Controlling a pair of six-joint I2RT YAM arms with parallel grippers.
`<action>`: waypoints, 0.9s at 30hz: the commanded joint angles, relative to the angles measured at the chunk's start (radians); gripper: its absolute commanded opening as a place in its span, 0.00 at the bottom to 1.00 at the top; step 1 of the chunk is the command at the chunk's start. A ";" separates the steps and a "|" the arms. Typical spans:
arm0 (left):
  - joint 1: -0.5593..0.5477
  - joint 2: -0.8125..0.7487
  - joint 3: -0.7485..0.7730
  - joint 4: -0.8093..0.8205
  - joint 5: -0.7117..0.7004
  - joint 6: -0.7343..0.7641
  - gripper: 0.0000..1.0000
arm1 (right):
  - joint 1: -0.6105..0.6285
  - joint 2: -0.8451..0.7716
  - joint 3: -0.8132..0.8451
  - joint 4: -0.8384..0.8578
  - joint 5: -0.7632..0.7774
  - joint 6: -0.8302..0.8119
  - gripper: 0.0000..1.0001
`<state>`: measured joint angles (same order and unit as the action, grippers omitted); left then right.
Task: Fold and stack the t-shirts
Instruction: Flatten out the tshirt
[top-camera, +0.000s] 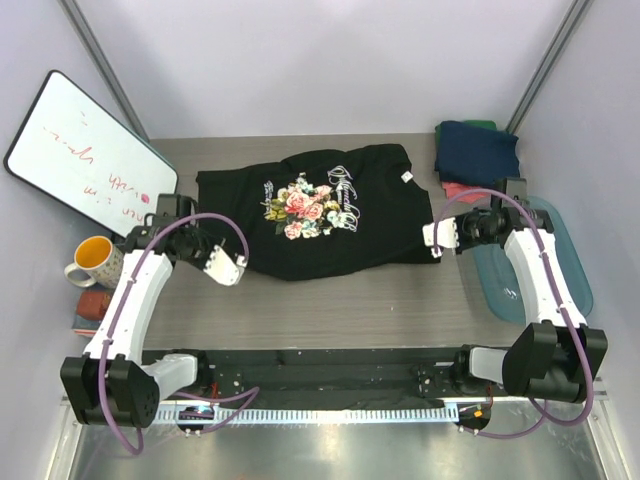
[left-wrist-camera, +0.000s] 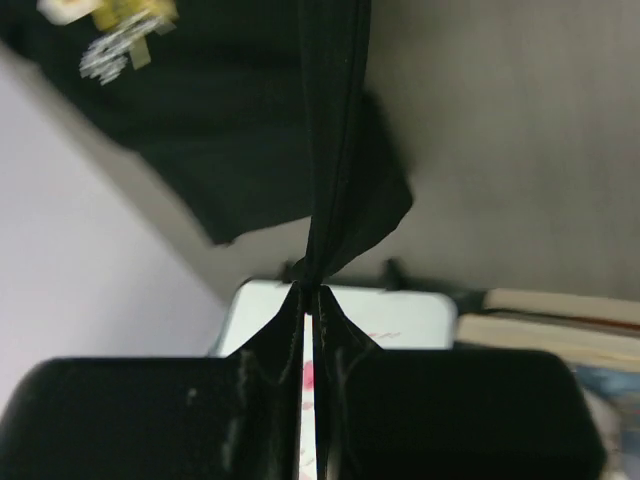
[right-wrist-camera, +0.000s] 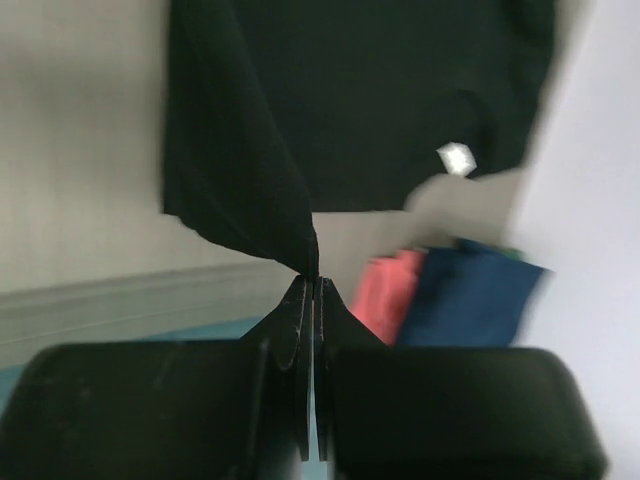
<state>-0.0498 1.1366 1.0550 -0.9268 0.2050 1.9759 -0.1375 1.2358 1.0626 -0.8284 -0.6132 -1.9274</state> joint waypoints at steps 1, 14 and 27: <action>0.007 -0.020 -0.052 -0.208 -0.021 0.012 0.00 | -0.004 0.019 0.054 -0.296 0.047 -0.166 0.01; 0.007 0.002 -0.107 -0.467 -0.107 0.017 0.00 | -0.016 0.019 0.022 -0.492 0.150 -0.275 0.01; 0.007 -0.098 -0.277 -0.580 -0.145 0.055 0.00 | -0.048 -0.070 -0.121 -0.670 0.262 -0.456 0.01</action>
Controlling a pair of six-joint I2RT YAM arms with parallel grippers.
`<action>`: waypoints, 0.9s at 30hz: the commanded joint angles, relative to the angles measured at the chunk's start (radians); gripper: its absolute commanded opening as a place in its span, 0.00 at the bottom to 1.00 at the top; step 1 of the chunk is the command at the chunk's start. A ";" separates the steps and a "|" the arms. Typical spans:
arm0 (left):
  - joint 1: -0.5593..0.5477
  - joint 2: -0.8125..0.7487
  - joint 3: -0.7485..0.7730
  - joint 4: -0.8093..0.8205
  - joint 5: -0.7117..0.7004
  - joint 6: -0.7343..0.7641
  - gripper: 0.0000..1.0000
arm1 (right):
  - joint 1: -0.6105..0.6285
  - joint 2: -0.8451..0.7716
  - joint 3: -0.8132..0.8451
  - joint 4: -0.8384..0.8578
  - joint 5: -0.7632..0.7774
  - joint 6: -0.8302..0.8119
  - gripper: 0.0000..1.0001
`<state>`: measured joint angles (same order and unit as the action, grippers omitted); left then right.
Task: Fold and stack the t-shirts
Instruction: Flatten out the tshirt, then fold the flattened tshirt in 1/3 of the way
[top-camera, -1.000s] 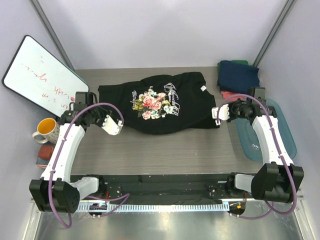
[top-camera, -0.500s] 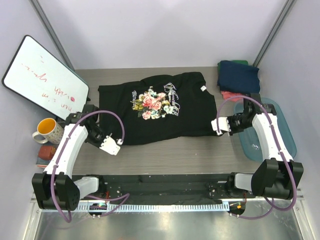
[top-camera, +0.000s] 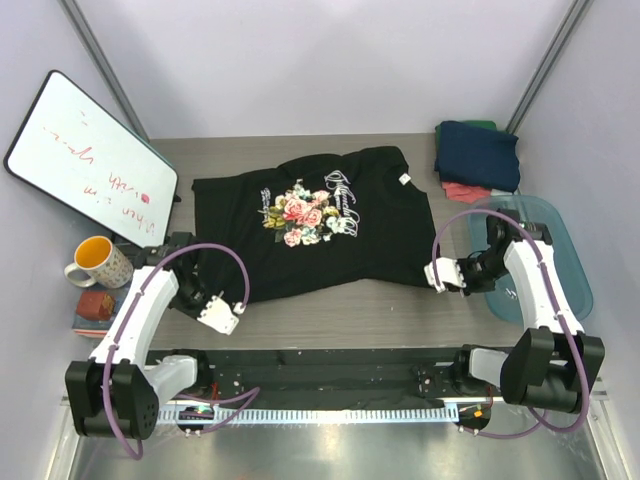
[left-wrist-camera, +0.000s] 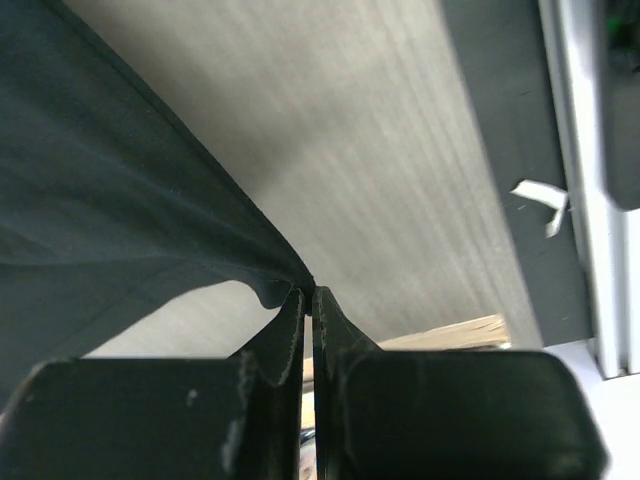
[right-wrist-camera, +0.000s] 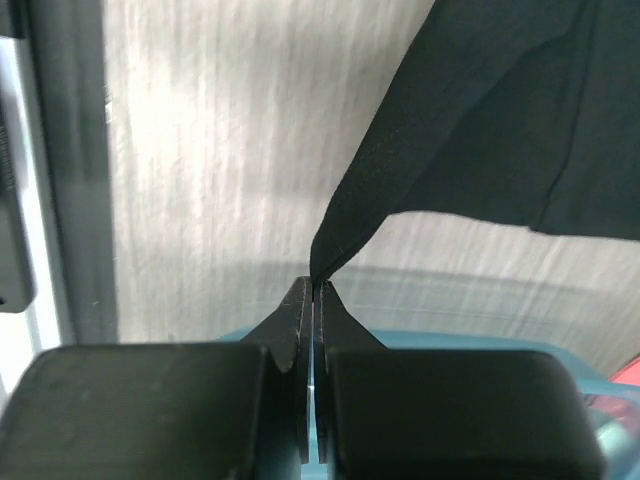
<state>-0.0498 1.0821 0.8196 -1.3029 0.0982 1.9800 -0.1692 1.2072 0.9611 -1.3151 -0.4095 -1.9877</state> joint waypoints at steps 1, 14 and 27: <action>0.007 -0.054 -0.049 -0.203 -0.040 0.052 0.00 | -0.018 -0.043 -0.021 -0.193 0.070 -0.405 0.01; 0.007 -0.096 -0.094 -0.128 -0.012 -0.023 0.00 | -0.029 -0.006 -0.021 -0.109 0.020 -0.384 0.01; 0.010 0.094 0.065 0.114 -0.017 -0.170 0.00 | -0.029 0.130 0.113 0.378 -0.107 -0.240 0.01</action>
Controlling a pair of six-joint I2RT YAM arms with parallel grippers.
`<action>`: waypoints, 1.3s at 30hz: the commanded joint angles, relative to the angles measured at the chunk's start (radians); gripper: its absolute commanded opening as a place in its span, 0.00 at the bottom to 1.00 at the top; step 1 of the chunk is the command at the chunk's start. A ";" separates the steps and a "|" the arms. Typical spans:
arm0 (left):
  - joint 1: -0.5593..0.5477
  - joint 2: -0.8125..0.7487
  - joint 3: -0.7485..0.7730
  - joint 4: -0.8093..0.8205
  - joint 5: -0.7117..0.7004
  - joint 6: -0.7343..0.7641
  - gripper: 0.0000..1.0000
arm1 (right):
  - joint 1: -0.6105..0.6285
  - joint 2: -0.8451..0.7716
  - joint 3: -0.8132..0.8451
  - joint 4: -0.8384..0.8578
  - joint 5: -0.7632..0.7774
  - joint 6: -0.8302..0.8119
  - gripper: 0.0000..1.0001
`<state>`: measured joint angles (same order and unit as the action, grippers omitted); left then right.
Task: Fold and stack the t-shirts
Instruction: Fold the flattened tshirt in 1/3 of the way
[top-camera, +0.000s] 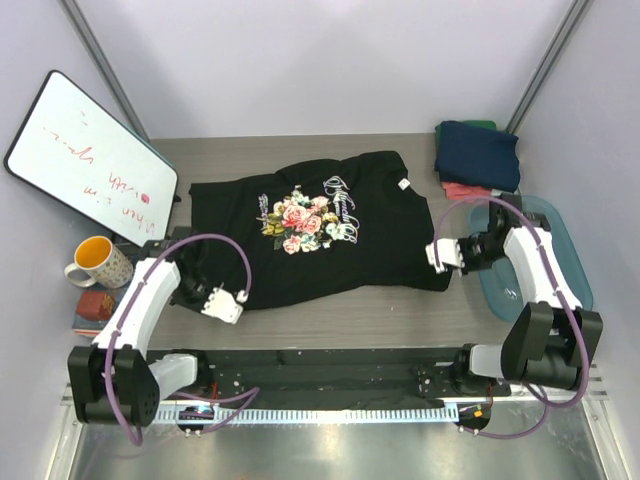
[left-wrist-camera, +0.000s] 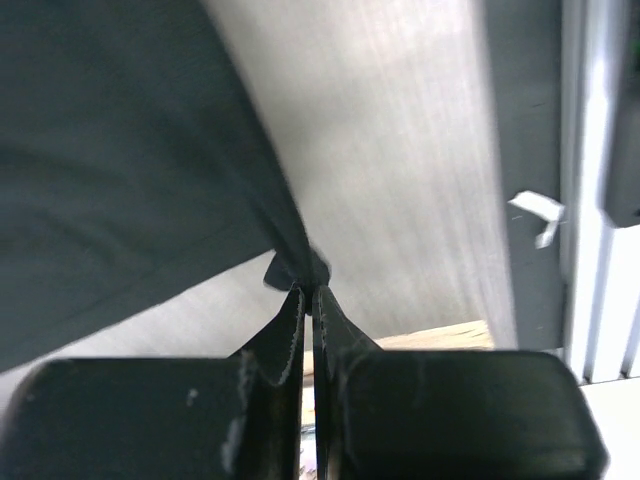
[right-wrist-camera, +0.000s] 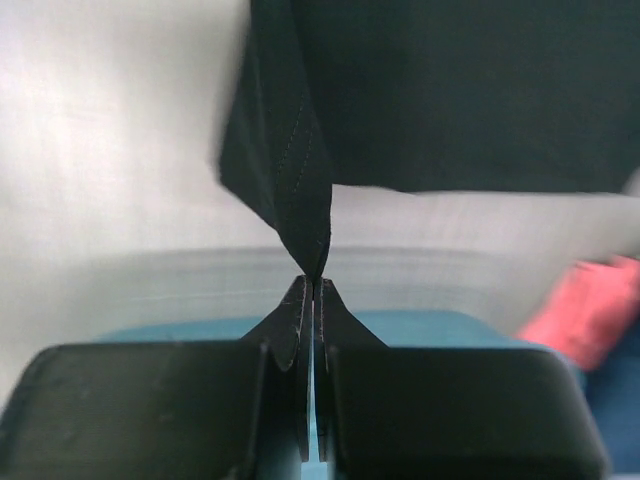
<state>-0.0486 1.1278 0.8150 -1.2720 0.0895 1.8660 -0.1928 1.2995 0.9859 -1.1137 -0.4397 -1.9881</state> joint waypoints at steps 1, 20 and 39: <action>0.009 0.059 0.082 0.094 -0.011 -0.068 0.00 | -0.004 0.047 0.095 0.227 -0.085 -0.236 0.01; 0.046 0.256 0.182 0.353 -0.123 -0.149 0.00 | 0.070 0.288 0.143 0.748 -0.123 -0.150 0.01; 0.085 0.369 0.219 0.416 -0.166 -0.188 0.00 | 0.234 0.458 0.186 1.273 -0.119 0.052 0.01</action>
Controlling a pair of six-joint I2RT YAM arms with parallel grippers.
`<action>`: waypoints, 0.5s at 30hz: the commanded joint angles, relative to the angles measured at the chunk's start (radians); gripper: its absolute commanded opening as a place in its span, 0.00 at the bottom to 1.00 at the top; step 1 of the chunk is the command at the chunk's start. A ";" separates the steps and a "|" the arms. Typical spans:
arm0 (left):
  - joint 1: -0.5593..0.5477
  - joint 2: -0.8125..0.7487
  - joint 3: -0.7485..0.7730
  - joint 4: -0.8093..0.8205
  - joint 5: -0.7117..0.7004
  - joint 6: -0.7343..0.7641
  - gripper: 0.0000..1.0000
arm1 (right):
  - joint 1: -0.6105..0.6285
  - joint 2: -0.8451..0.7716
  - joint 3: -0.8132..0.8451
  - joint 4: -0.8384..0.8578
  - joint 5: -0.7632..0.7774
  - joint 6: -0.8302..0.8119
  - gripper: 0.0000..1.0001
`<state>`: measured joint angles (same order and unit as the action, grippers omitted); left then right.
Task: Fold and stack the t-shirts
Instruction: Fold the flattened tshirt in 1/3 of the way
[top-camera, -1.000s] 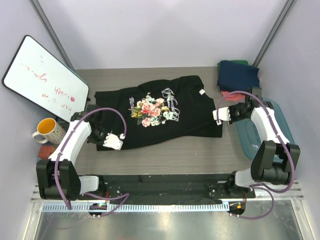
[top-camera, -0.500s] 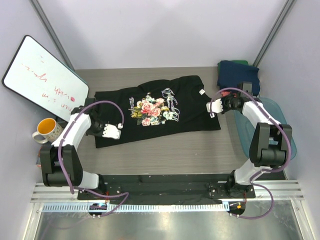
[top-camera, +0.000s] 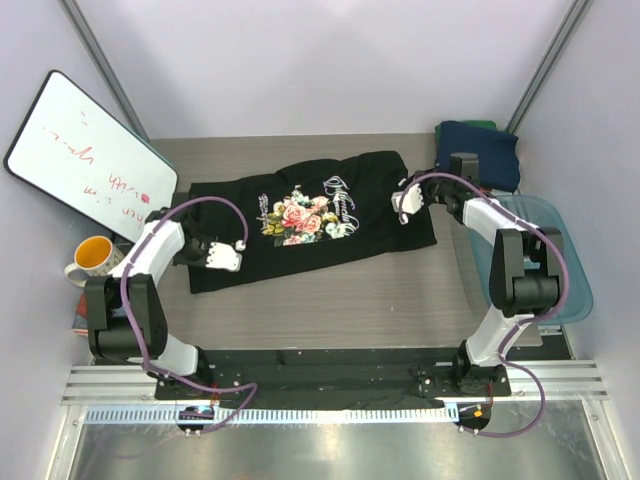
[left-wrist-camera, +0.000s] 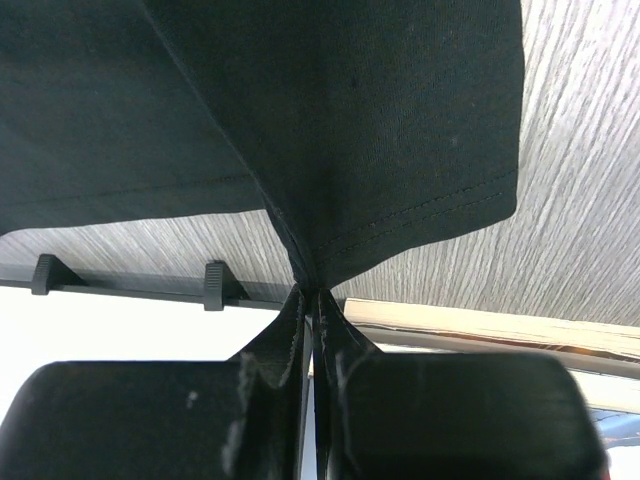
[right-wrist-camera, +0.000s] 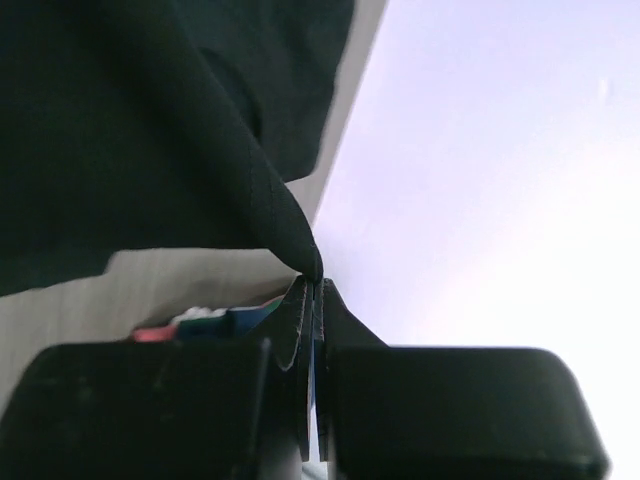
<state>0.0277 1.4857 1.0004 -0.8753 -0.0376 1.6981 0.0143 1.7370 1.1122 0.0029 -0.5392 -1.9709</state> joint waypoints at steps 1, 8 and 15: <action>0.011 0.015 0.030 0.022 -0.044 -0.021 0.00 | 0.035 0.028 0.066 0.163 -0.018 0.038 0.01; 0.017 0.042 0.026 0.061 -0.067 -0.058 0.00 | 0.061 0.082 0.100 0.281 0.001 0.084 0.01; 0.017 0.061 0.015 0.113 -0.071 -0.057 0.00 | 0.084 0.114 0.121 0.319 0.002 0.089 0.01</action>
<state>0.0353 1.5364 1.0004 -0.8150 -0.0799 1.6550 0.0860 1.8446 1.1896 0.2352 -0.5320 -1.9026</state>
